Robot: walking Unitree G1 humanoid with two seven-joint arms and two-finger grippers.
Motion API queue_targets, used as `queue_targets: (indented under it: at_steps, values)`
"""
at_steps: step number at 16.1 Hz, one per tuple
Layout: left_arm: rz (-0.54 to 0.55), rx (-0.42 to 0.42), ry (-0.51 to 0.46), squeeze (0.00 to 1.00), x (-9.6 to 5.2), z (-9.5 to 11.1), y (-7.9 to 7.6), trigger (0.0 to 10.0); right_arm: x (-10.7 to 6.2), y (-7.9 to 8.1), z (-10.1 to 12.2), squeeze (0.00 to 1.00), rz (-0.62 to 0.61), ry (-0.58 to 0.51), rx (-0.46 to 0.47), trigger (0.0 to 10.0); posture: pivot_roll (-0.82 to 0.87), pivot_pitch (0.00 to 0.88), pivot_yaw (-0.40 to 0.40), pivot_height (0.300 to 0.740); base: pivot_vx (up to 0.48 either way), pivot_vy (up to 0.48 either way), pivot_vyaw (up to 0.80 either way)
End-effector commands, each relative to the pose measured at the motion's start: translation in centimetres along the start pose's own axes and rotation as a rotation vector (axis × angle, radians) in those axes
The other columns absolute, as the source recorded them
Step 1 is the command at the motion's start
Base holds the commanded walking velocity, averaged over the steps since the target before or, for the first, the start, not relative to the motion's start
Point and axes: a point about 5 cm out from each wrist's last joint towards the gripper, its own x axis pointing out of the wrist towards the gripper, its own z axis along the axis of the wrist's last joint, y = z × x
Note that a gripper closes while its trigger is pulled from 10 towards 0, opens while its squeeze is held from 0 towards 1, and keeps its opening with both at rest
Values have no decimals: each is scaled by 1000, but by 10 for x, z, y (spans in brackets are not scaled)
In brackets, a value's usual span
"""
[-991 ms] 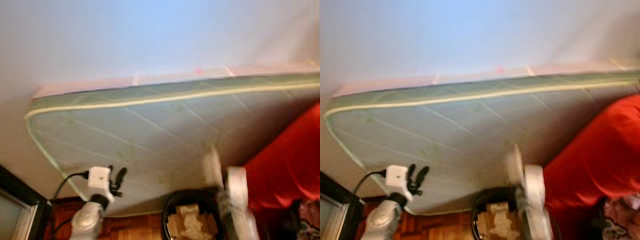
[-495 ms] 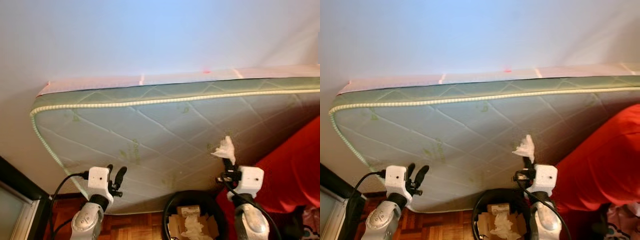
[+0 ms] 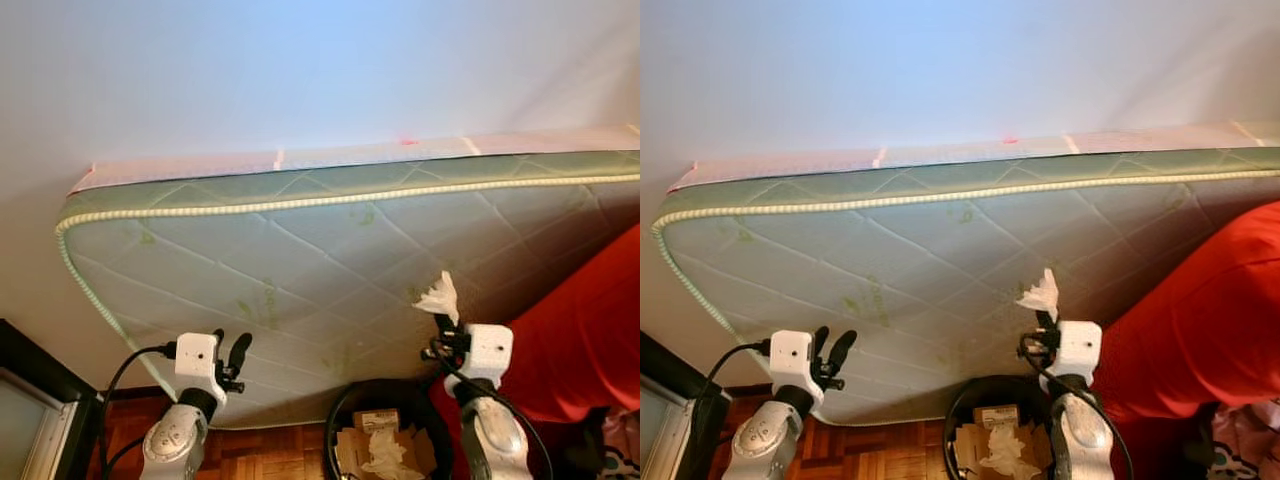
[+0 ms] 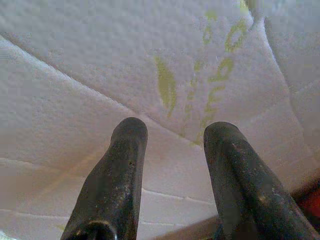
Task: Clean up the room
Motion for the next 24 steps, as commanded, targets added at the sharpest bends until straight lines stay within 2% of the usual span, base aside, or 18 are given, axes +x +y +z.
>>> queue_targets:
  at_steps: [1, 3, 14, 17, 24]
  values:
    - [3, -16, 1, 0, 1, 1, -1, 10000, -4, -2, -6, 0, -8, 39, -10, 10000, 26, 65, -10, 716, 0, 0, 0]
    - [3, -18, 3, 0, 1, 1, -1, 10000, -4, -3, -6, 0, -12, 39, -15, 10000, 25, 65, -10, 701, 0, 0, 0]
    - [-8, -17, 11, 0, 0, -1, -1, 10000, -1, -2, -10, 0, -17, 67, -20, 10000, 27, 43, -4, 701, 0, 0, 0]
    - [-10, -17, 11, 0, 0, -1, -2, 10000, -2, -1, -9, 0, -16, 54, -3, 10000, 30, 39, -3, 668, 0, 0, 0]
    - [-2, -9, 11, 0, 0, 0, 1, 10000, -1, 1, -11, 0, -8, 57, -6, 10000, 36, 49, -6, 668, 0, 0, 0]
